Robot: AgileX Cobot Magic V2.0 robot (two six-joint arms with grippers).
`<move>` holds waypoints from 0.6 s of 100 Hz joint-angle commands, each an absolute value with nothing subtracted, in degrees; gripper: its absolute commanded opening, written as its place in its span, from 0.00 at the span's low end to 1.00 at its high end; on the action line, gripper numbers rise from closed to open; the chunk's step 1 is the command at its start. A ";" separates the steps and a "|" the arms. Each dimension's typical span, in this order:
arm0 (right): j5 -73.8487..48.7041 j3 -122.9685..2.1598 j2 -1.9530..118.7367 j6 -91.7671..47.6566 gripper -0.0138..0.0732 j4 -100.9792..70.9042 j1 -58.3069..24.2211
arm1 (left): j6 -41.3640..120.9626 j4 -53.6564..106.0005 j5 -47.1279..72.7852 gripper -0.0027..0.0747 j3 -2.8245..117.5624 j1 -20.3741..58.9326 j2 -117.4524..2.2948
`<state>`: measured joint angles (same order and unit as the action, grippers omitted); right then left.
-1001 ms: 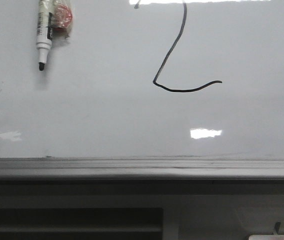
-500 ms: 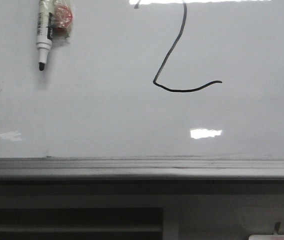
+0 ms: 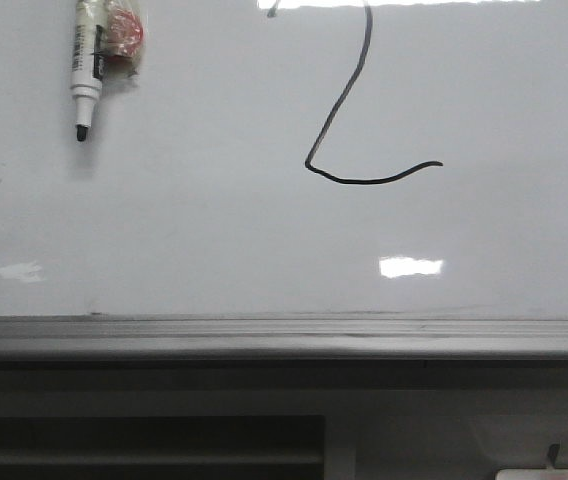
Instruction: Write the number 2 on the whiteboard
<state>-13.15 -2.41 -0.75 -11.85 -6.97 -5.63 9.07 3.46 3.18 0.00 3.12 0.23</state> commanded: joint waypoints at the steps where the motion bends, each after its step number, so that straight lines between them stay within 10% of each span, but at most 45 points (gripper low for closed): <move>1: -6.00 -1.17 -0.94 -8.98 0.08 -2.76 -2.72 | 8.41 3.95 -1.27 0.01 -0.82 2.93 1.80; 60: -4.47 2.11 -1.49 -4.67 0.08 3.22 0.55 | 8.41 3.95 -1.27 0.01 -0.82 2.93 1.80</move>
